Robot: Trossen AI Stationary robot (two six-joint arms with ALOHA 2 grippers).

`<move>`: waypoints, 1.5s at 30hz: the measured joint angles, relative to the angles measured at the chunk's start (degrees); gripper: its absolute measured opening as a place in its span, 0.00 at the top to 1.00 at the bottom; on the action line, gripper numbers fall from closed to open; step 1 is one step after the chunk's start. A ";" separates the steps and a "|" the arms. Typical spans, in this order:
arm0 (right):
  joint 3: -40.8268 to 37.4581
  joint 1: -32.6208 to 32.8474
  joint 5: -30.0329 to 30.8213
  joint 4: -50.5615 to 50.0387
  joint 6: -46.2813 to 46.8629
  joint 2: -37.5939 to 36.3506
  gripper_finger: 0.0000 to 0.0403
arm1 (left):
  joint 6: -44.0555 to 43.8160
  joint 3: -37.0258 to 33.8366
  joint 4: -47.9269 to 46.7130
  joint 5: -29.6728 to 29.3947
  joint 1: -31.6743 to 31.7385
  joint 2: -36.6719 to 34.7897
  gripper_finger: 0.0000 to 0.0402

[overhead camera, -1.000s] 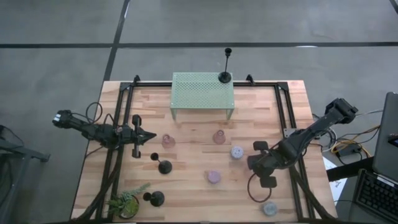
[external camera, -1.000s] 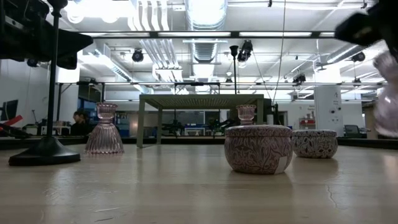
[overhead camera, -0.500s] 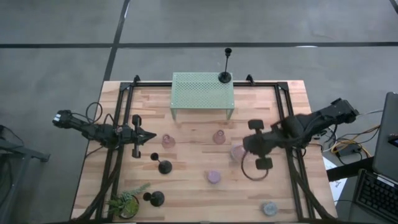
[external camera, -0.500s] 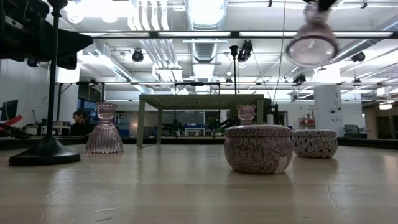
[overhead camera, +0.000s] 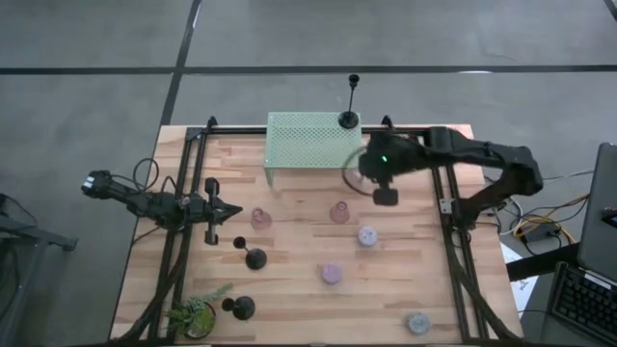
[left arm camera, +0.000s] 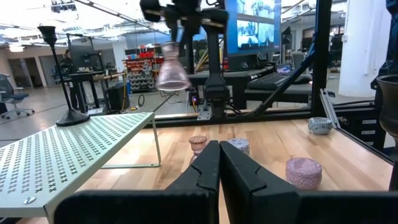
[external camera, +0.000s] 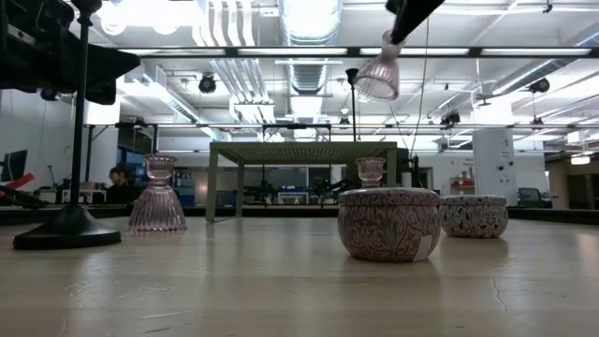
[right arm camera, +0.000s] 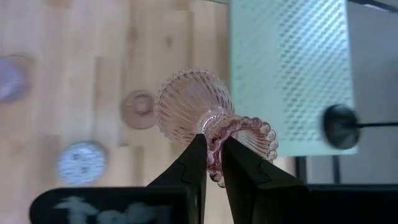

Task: Pick & Place candle stick holders
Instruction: Put the bottom pink glass candle holder on the shelf

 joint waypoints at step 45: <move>23.32 -23.44 -1.56 -8.56 -18.65 26.90 0.92 | 0.00 0.00 0.02 0.02 0.02 -0.01 0.96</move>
